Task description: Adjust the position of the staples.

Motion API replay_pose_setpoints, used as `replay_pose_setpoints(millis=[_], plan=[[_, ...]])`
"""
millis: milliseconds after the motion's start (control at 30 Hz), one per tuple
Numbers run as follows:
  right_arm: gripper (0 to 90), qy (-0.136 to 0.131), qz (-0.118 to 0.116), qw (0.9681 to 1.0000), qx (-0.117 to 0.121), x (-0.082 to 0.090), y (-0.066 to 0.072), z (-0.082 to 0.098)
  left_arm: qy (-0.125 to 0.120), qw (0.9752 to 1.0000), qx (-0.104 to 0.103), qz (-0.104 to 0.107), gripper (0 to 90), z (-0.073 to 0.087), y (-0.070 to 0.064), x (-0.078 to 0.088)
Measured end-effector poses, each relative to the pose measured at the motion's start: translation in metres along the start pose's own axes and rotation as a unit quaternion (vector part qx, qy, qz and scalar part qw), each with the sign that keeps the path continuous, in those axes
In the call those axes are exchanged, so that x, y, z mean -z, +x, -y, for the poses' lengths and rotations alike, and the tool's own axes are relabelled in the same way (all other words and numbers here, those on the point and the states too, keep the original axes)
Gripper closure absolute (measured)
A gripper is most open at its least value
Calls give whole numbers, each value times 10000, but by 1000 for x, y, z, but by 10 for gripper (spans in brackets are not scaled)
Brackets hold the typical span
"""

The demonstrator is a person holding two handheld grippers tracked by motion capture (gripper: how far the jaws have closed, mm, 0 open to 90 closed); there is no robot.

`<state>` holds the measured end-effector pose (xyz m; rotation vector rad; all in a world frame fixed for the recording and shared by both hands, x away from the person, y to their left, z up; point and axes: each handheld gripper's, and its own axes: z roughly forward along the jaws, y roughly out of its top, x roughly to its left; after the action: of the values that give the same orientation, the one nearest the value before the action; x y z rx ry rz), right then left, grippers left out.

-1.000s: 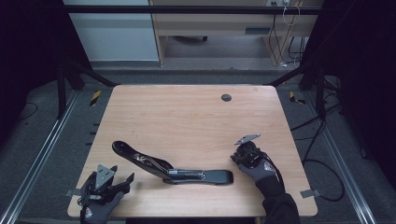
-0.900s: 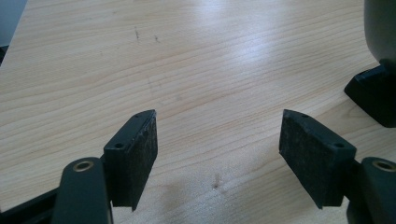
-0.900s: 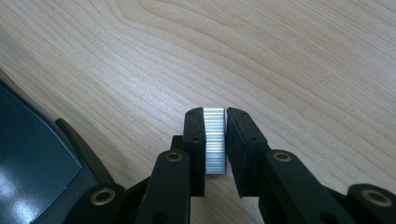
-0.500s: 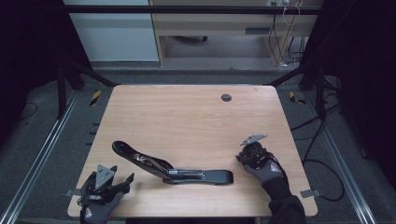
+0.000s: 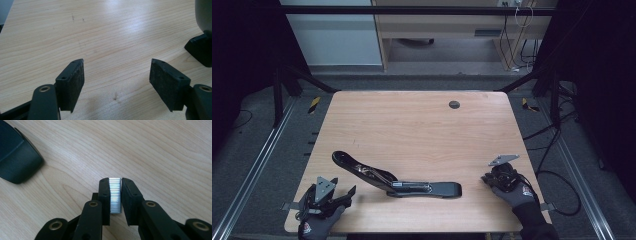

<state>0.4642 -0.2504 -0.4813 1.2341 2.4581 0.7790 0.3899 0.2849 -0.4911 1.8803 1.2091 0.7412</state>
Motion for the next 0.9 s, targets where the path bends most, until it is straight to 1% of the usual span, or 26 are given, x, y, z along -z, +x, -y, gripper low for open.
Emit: replay_pose_setpoints(millis=[33,67,100,167,233,267,333,467,533,633,667,800,833,867,900], plan=[[781,-21,-20,10000,-57,1,0,1,0,10000,0,-1,275,0,0,0],[780,-34,-19,10000,8,1,-2,2,2,10000,-2,1,275,0,0,0],[779,-66,-21,10000,-18,0,-2,3,1,10000,-1,1,275,0,0,0],[772,-48,-21,10000,-7,1,-3,3,-2,10000,-1,1,275,0,0,0],[740,-72,-1,10000,-21,2,-3,2,-2,10000,5,-1,275,0,0,0],[734,-68,-28,10000,-29,4,-3,2,-1,10000,9,4,275,0,0,0],[713,-78,-12,10000,8,7,-2,0,1,10000,14,10,275,0,0,0],[720,36,3,10000,-12,14,-3,-9,14,10000,2,13,275,0,0,0],[729,137,61,9999,-40,15,-3,-14,15,10000,9,15,275,0,0,0],[737,278,72,9996,-80,13,-4,-18,16,10000,28,27,275,1,1,0],[737,317,51,9995,-59,12,-4,-18,13,10000,31,27,274,1,1,0],[744,416,3,9991,-28,7,-2,-18,16,10000,28,28,275,1,1,0],[745,422,-12,9991,-44,5,-1,-18,15,10000,26,27,275,1,1,0],[748,447,-21,9989,-108,4,0,-18,13,10000,26,27,275,1,1,0],[750,477,-20,9988,-88,4,0,-18,13,10000,27,28,275,1,1,0]])
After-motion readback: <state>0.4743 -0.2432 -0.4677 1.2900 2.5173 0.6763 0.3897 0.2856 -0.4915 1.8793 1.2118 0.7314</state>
